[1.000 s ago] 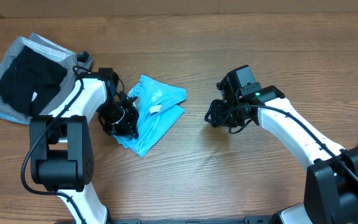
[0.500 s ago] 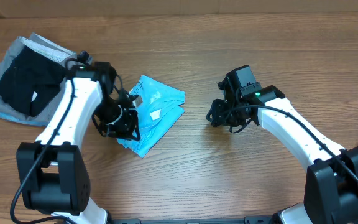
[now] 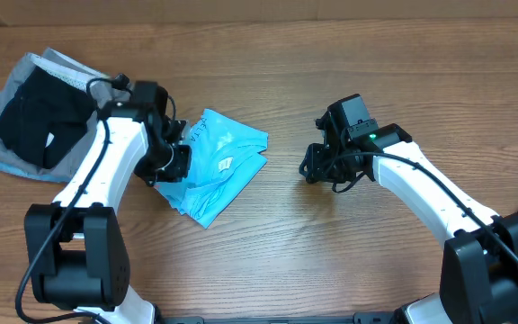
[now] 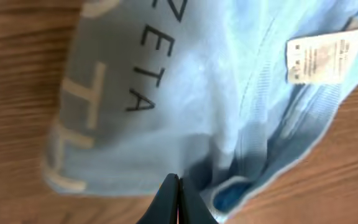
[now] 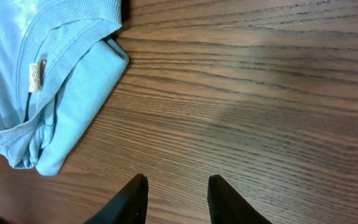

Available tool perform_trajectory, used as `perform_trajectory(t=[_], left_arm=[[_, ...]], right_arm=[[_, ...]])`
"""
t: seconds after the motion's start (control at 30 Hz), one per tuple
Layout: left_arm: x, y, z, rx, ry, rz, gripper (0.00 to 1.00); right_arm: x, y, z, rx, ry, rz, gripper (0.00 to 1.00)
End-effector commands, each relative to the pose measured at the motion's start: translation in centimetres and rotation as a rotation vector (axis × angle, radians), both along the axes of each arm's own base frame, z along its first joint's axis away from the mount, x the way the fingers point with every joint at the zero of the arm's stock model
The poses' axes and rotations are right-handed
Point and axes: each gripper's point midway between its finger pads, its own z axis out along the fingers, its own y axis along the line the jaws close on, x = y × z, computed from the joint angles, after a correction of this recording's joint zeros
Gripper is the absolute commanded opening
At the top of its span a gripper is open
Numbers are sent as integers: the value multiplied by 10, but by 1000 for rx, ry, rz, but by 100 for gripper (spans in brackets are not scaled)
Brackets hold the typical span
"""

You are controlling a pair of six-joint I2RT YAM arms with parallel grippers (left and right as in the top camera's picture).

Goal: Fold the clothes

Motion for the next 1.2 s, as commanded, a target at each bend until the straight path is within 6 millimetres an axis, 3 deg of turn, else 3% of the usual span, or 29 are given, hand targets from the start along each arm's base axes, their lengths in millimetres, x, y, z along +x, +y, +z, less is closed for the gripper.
perform_trajectory(t=[0.0,0.1,0.2,0.33,0.47,0.6,0.67,0.77,0.83,0.93,1.17], left_arm=[[-31,-22,-25,-93,81,-2,4],[-61,-49,-44,-187,152,-41,4],[-90,-75,-50,-263,224,-98,4],[-109,-78,-37,-236,300,-155,4],[-99,-60,-10,-160,303,-136,4],[-70,-41,29,-113,200,-101,4],[-56,-39,46,-124,143,-86,4],[-43,-46,62,-162,79,-90,4],[-43,-36,60,-102,79,-79,4],[-43,-9,52,36,93,31,13],[-51,8,35,27,134,99,16]], right_arm=[[2,0,8,2,-28,5,36],[2,0,8,2,-27,5,36],[2,0,8,2,-27,5,35],[2,0,8,2,-26,5,35],[2,0,8,2,-27,5,36],[1,1,9,9,-24,7,36],[-2,8,12,50,-15,30,41],[-15,35,24,184,-11,153,45],[-28,53,32,257,17,207,50],[-53,75,33,293,85,250,54],[-113,123,13,231,325,108,54]])
